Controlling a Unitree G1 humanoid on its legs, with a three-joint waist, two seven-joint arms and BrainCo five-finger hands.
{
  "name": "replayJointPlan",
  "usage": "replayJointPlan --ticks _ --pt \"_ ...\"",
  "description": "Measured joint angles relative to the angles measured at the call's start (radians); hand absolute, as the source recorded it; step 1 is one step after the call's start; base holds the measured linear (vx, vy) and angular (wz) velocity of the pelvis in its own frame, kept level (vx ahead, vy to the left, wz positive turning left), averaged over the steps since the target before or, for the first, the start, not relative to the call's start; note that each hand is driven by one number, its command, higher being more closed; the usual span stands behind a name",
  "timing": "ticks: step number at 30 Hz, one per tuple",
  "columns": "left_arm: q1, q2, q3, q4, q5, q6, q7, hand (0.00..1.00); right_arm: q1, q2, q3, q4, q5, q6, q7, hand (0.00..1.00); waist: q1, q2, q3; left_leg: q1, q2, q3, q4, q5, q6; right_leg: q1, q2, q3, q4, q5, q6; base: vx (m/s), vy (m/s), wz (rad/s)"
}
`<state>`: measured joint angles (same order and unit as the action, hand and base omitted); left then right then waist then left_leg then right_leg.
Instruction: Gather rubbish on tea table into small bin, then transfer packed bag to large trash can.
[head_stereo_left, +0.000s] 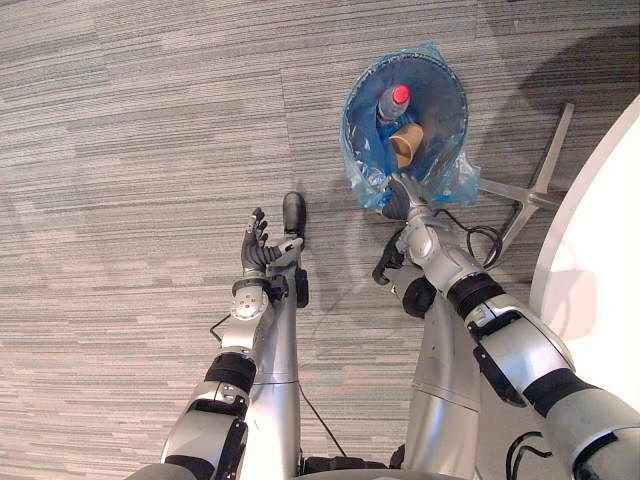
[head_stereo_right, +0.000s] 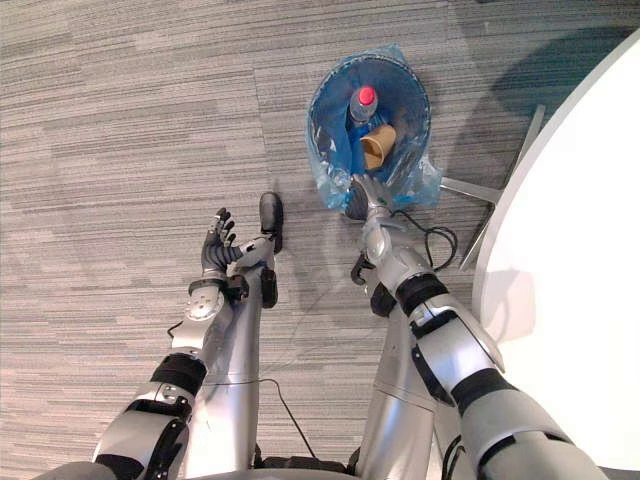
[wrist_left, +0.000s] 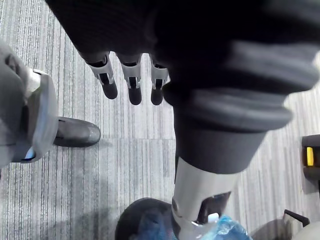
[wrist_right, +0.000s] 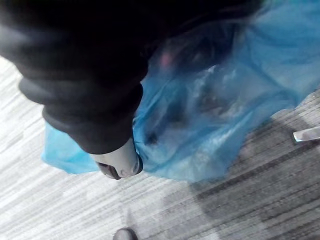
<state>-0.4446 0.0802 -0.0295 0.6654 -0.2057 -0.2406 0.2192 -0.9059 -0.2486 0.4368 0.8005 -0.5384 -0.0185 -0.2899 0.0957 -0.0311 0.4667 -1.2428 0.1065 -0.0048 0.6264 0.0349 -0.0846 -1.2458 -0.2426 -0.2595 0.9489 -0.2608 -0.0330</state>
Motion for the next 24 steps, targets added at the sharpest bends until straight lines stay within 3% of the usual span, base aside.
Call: replayJointPlan --ticks 10,19,24 --pt "0.057 -0.015 -0.008 -0.028 0.001 0.026 -0.001 0.0 0.122 0.038 -0.037 -0.214 0.06 -0.006 -0.019 1.0 -0.001 0.0 0.0 0.123 0.014 0.014 -0.037 -0.003 0.003 0.124 0.013 0.002 -0.049 0.01 -0.008 -0.04 -0.004 -0.06" --pt "0.16 -0.014 -0.013 -0.057 0.002 0.038 -0.023 0.0 0.332 0.064 -0.037 -0.475 0.085 -0.012 -0.015 1.0 -0.004 -0.004 -0.003 0.42 0.015 0.036 -0.149 -0.005 0.004 0.414 0.032 -0.004 -0.164 0.018 0.005 0.01 -0.009 -0.08" --pt "0.24 0.007 -0.05 -0.06 0.005 0.041 -0.025 0.0 0.453 0.102 -0.035 -0.574 0.098 -0.016 0.002 1.0 -0.006 -0.024 -0.016 0.598 0.014 0.051 -0.239 0.0 -0.001 0.585 0.039 -0.013 -0.246 0.029 0.016 0.06 -0.015 -0.05"
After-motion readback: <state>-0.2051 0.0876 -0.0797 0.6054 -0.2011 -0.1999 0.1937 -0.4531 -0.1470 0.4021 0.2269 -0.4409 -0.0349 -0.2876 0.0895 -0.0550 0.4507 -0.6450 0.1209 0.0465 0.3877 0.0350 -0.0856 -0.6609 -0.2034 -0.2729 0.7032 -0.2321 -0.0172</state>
